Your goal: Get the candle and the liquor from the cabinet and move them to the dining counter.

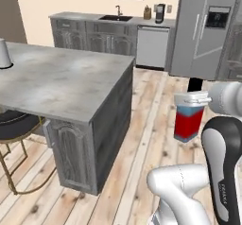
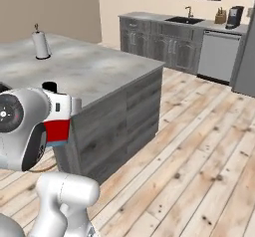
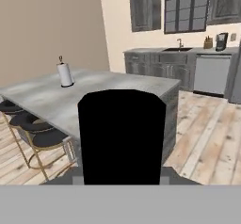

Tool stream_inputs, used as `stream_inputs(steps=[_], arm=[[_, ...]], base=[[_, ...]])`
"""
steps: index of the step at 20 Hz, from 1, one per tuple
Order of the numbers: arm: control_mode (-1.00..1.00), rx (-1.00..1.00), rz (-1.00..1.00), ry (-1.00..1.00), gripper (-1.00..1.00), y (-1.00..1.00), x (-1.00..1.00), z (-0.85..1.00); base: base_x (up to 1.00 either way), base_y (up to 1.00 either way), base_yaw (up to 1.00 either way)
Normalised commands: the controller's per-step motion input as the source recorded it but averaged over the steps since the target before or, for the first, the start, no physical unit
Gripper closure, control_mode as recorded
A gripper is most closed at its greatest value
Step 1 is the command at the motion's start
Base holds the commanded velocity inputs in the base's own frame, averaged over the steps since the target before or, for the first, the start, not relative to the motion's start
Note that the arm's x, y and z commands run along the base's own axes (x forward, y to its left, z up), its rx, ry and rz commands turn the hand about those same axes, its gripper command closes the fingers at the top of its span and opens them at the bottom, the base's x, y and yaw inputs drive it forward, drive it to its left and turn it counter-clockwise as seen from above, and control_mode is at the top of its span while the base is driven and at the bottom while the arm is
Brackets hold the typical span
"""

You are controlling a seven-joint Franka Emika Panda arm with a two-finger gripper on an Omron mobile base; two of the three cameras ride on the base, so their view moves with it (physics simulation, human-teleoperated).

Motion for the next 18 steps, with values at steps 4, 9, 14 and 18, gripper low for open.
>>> stream_inputs(steps=[4, 9, 14, 18], arm=[[1.00, 0.00, 0.00, 0.00, 1.00, 0.00, 0.00, 0.00], [1.00, 0.00, 0.00, 0.00, 1.00, 0.00, 0.00, 0.00], [1.00, 0.00, 0.00, 0.00, 1.00, 0.00, 0.00, 0.00], [1.00, 0.00, 0.00, 0.00, 1.00, 0.00, 0.00, 0.00]], base=[[0.38, 0.32, 0.22], [0.43, 0.45, 0.00], [0.43, 0.49, -0.04], [0.32, 0.70, -0.16]])
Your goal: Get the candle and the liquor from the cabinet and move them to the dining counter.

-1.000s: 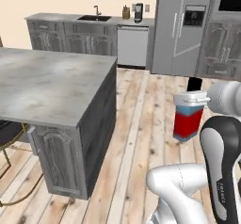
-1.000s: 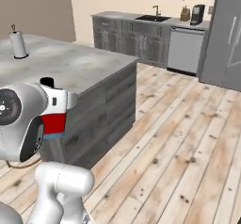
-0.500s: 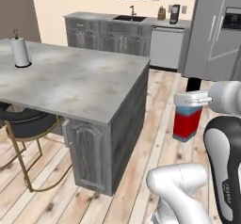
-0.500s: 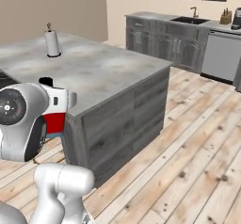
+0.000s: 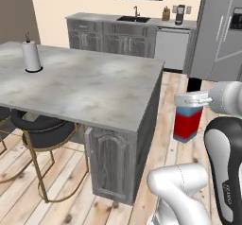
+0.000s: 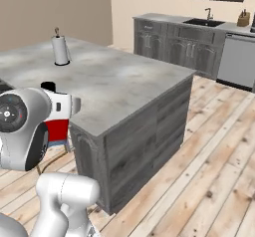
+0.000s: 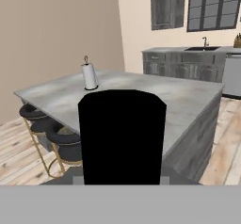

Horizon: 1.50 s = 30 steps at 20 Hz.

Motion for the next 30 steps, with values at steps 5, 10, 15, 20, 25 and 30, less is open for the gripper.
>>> stream_inputs(steps=[5, 10, 15, 20, 25, 30], arm=[[1.00, 0.00, 0.00, 0.00, 1.00, 0.00, 0.00, 0.00], [1.00, 0.00, 0.00, 0.00, 1.00, 0.00, 0.00, 0.00], [1.00, 0.00, 0.00, 0.00, 1.00, 0.00, 0.00, 0.00], [1.00, 0.00, 0.00, 0.00, 1.00, 0.00, 0.00, 0.00], [1.00, 0.00, 0.00, 0.00, 1.00, 0.00, 0.00, 0.00], [1.00, 0.00, 0.00, 0.00, 1.00, 0.00, 0.00, 0.00]], base=[[0.29, 0.68, -0.23], [0.31, 0.58, -0.33], [0.23, 0.58, -0.34], [0.20, 0.65, -0.25], [0.22, 0.63, -0.03], [0.44, 0.41, 0.00]])
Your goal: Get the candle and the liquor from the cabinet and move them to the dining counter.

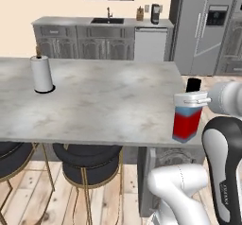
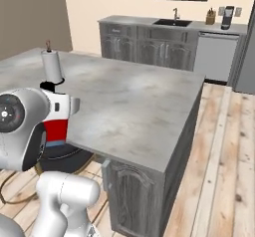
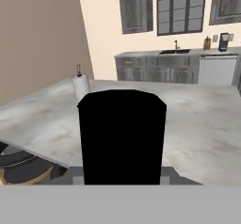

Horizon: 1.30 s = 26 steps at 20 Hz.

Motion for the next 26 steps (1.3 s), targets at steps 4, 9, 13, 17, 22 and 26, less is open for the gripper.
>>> stream_inputs(steps=[4, 9, 13, 17, 22, 26], arm=[[1.00, 0.00, 0.00, 0.00, 1.00, 0.00, 0.00, 0.00], [1.00, 0.00, 0.00, 0.00, 1.00, 0.00, 0.00, 0.00], [1.00, 0.00, 0.00, 0.00, 1.00, 0.00, 0.00, 0.00], [1.00, 0.00, 0.00, 0.00, 1.00, 0.00, 0.00, 0.00], [1.00, 0.00, 0.00, 0.00, 1.00, 0.00, 0.00, 0.00], [1.00, 0.00, 0.00, 0.00, 1.00, 0.00, 0.00, 0.00]], base=[[0.49, 0.18, -0.01], [0.37, 0.06, 0.00], [0.26, 0.03, 0.00], [0.43, 0.07, 0.00], [0.48, 0.08, 0.00], [0.42, 0.08, 0.00]])
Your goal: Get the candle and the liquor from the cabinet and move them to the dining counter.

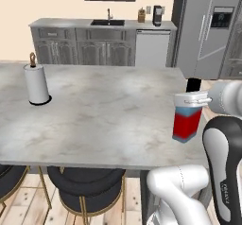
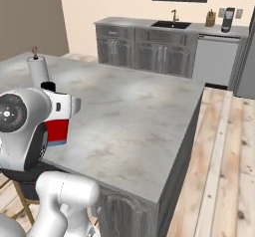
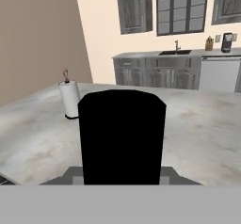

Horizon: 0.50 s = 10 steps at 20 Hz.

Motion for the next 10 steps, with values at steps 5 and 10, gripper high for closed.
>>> stream_inputs(steps=[5, 10], arm=[[1.00, 0.00, 0.00, 0.00, 1.00, 0.00, 0.00, 0.00], [1.00, 0.00, 0.00, 0.00, 1.00, 0.00, 0.00, 0.00]], base=[[0.27, 0.10, 0.00], [0.16, 0.06, 0.00]])
